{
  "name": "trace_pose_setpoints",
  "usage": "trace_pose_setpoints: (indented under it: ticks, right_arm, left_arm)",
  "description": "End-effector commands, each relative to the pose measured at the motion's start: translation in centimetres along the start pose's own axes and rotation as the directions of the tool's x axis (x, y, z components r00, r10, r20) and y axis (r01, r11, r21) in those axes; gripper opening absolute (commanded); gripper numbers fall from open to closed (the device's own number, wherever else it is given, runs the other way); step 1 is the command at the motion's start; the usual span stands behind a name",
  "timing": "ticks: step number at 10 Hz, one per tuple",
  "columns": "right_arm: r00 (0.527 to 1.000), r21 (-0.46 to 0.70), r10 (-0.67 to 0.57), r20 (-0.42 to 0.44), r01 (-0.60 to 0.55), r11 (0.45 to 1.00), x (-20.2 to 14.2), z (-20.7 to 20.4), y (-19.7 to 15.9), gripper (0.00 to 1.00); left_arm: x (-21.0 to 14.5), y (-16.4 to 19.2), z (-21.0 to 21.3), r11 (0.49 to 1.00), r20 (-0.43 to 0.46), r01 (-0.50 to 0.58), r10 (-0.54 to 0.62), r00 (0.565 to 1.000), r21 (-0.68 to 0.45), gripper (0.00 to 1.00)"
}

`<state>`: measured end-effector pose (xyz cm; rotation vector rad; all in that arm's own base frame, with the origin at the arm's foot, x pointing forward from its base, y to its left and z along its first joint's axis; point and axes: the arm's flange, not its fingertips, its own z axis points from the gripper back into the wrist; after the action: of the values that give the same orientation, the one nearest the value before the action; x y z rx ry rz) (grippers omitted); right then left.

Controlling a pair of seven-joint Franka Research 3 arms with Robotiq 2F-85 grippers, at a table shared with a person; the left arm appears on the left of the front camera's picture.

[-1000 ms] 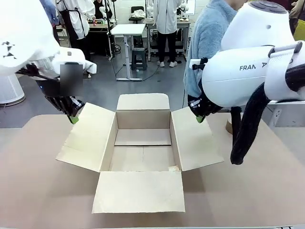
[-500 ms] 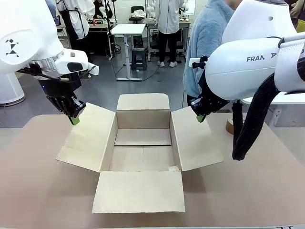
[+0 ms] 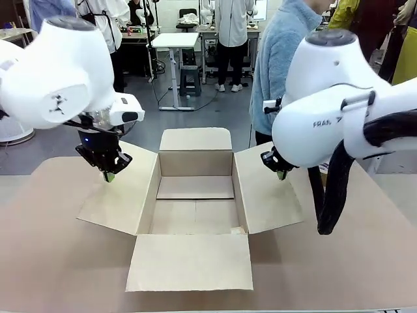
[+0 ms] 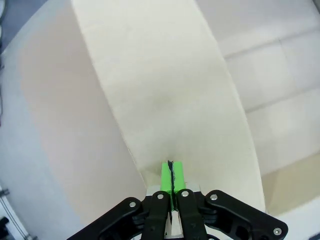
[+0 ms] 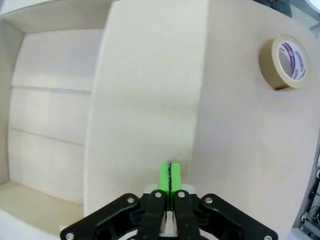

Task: Wrap the clocks to prevent damage.
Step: Open the side flaps of the Package Box.

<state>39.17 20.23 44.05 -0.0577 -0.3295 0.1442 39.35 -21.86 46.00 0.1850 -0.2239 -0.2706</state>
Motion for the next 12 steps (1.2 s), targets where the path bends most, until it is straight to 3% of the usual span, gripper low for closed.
trace_pose_setpoints:
  ticks: [1, 3, 7, 12]
  right_arm:
    - [0.998, -0.021, -0.057, 0.006, 0.057, 0.998, 0.9, -1.6, 0.2, 0.01]
    - [0.996, -0.027, -0.077, -0.034, 0.076, 0.997, 1.0, -3.4, -0.6, 0.01]
    - [0.987, -0.015, -0.090, -0.133, 0.089, 0.996, 0.7, -7.4, -0.9, 0.01]
    - [0.983, 0.034, -0.092, -0.161, 0.099, 0.994, 1.4, -8.6, -1.5, 0.01]
  left_arm:
    - [1.3, 0.1, -1.3, 0.991, 0.021, -0.114, 0.113, 0.993, 0.073, 0.00]
    - [1.5, 0.4, -2.9, 0.991, -0.018, -0.111, 0.113, 0.993, 0.072, 0.00]
    - [1.3, 1.4, -6.0, 0.994, -0.066, -0.100, 0.097, 0.993, -0.045, 0.00]
    - [1.8, 1.7, -7.5, 0.982, -0.164, -0.074, 0.045, 0.985, -0.175, 0.00]
